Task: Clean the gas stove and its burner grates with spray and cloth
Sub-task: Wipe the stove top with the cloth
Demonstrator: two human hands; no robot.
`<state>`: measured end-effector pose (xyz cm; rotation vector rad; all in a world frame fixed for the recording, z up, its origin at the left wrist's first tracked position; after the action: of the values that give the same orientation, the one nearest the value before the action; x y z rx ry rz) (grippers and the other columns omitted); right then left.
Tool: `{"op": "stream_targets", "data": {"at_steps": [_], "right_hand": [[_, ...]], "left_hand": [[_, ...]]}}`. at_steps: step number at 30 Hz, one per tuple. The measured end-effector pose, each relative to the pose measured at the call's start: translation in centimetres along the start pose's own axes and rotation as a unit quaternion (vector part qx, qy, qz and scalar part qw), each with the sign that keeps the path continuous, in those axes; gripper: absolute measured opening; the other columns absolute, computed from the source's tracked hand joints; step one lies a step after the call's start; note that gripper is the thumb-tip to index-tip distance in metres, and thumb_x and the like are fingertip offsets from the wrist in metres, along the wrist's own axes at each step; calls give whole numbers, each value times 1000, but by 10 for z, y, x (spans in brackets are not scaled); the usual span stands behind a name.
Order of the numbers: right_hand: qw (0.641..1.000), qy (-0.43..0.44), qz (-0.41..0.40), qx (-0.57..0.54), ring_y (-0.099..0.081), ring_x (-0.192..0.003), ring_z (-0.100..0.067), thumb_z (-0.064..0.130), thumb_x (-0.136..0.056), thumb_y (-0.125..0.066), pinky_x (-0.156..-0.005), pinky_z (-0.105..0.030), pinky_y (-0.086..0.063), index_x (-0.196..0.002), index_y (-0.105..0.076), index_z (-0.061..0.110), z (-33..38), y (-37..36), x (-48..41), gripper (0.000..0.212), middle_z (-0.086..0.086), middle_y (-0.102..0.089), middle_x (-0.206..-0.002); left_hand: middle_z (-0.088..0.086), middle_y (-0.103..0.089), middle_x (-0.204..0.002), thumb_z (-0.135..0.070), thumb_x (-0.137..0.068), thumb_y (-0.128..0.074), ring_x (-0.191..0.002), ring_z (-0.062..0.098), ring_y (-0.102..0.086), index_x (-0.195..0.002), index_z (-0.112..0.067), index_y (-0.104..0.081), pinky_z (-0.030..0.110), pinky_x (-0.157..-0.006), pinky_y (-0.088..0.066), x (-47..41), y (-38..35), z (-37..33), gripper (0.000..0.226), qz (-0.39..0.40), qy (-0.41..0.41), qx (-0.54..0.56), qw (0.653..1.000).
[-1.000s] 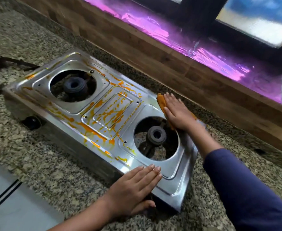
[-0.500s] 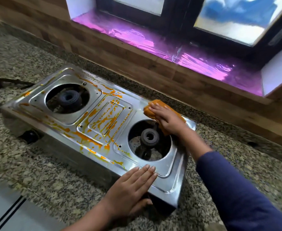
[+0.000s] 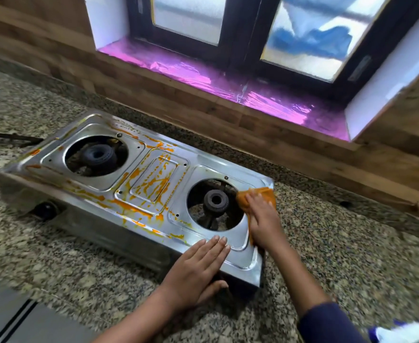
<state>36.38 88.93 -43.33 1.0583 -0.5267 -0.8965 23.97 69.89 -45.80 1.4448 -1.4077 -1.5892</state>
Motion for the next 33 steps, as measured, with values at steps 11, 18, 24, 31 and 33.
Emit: {"op": "stream_targets", "data": {"at_steps": [11,18,24,31,33], "right_hand": [[999,2,-4,49,-10,-149,-9,29,-104,-36,-119,-30,-1,-154,-24,25,1,8,-24,51,7,-13,-161],[996,78,43,-1,-18,-147,-9,22,-101,-47,-122,-33,-10,-148,-39,26,-3,5,-30,48,9,-25,-157],[977,152,133,-70,-21,-148,-20,7,-97,-56,-121,-32,-6,-143,-47,13,35,-12,-123,47,-6,-31,-156],[928,293,217,-75,-34,-140,-23,-5,-90,-59,-111,-5,-13,-127,-63,3,126,-47,-169,38,-18,-44,-146],[928,299,195,-103,-35,-137,-18,-7,-88,-61,-109,-1,-13,-123,-65,2,117,-41,-164,36,-18,-48,-143]], "left_hand": [[8,-37,-155,-57,-98,-35,-145,21,-31,-146,-10,-42,37,-116,-23,3,2,-1,67,15,1,-8,1000],[8,-33,-156,-57,-99,-36,-147,22,-26,-148,-10,-39,37,-116,-23,3,0,0,68,4,4,-11,1000],[8,-33,-156,-57,-99,-37,-147,23,-25,-148,-11,-39,38,-116,-24,3,-2,-2,68,8,9,-30,999],[6,-33,-157,-57,-99,-36,-147,22,-25,-149,-13,-38,38,-114,-27,3,-4,0,67,26,14,-43,999],[6,-33,-157,-57,-99,-37,-147,22,-25,-149,-13,-38,38,-114,-27,3,-2,-1,66,29,14,-44,999]]}}
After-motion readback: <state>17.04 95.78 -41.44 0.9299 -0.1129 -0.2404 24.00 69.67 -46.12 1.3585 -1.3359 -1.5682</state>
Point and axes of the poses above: each hand's wrist, its own x-axis away from the middle knuckle, its own y-axis out of the back of the hand, z = x × y, the point moved 4 cm from there along -x, towards the middle knuckle
